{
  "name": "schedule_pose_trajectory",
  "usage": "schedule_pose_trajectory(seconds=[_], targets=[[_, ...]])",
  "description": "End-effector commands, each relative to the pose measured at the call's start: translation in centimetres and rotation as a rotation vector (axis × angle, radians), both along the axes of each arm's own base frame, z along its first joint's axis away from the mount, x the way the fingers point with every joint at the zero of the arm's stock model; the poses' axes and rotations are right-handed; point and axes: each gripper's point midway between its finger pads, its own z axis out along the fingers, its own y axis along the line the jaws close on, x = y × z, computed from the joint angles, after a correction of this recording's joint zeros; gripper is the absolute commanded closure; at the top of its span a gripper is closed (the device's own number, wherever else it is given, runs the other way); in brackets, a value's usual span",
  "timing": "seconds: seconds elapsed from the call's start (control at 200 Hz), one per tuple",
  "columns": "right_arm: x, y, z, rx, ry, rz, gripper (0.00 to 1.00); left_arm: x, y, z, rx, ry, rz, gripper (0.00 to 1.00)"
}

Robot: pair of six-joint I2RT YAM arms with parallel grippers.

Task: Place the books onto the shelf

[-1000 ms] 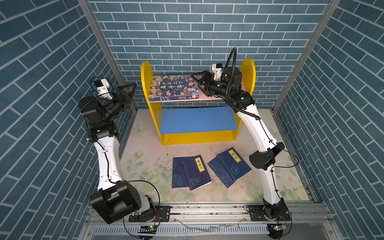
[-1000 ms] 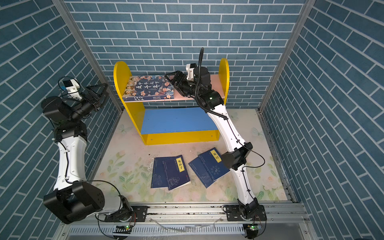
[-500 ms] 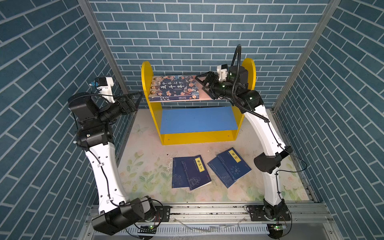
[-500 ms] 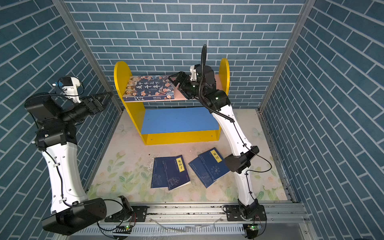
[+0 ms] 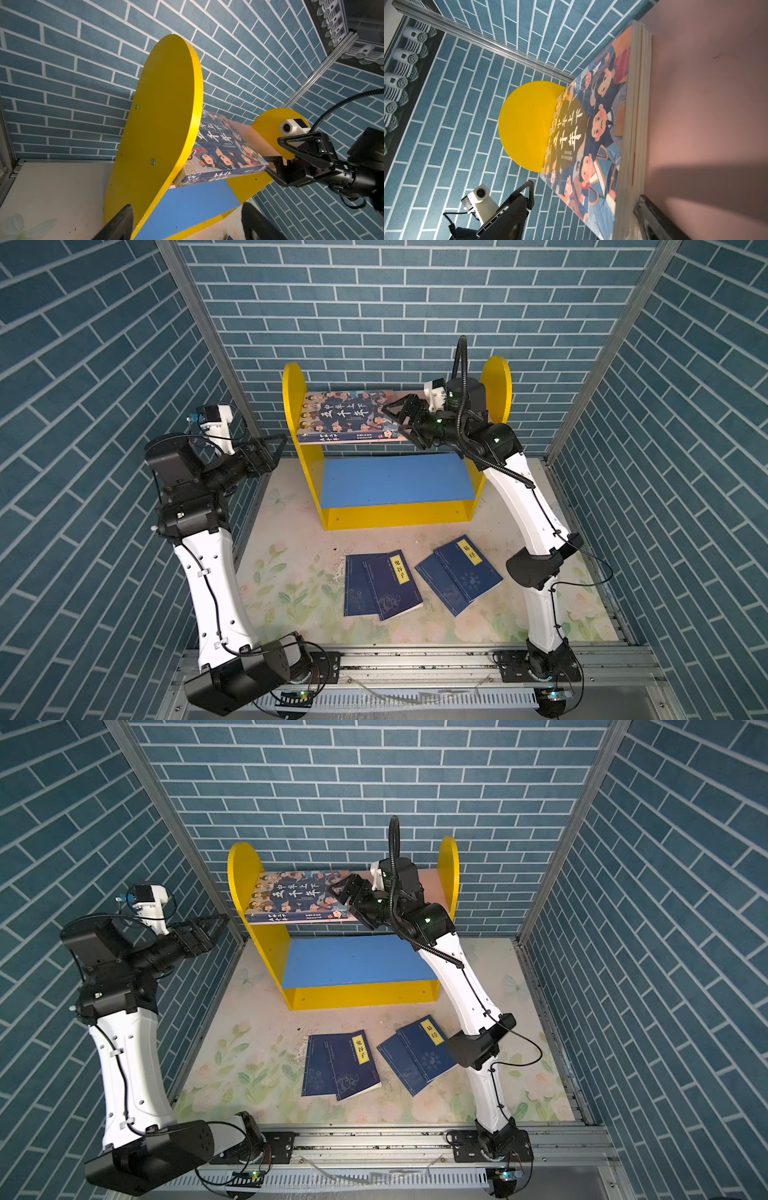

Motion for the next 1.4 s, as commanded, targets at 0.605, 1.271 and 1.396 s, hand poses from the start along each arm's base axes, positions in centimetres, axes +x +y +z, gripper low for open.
schedule_pose_trajectory(seconds=[0.605, 1.271, 1.396], targets=[[-0.5, -0.8, 0.5, -0.023, -0.021, -0.027, 0.16, 1.3, -1.4, -4.1, 0.130, 0.040, -0.002, 0.25], [-0.8, -2.7, 2.1, -0.027, -0.075, -0.054, 0.14, 4.3, -0.2, -5.0, 0.130, 0.051, 0.074, 0.22], [-0.6, -2.3, 1.7, -0.027, -0.067, -0.047, 0.15, 4.8, 0.0, -5.2, 0.114, 0.059, 0.079, 0.22]])
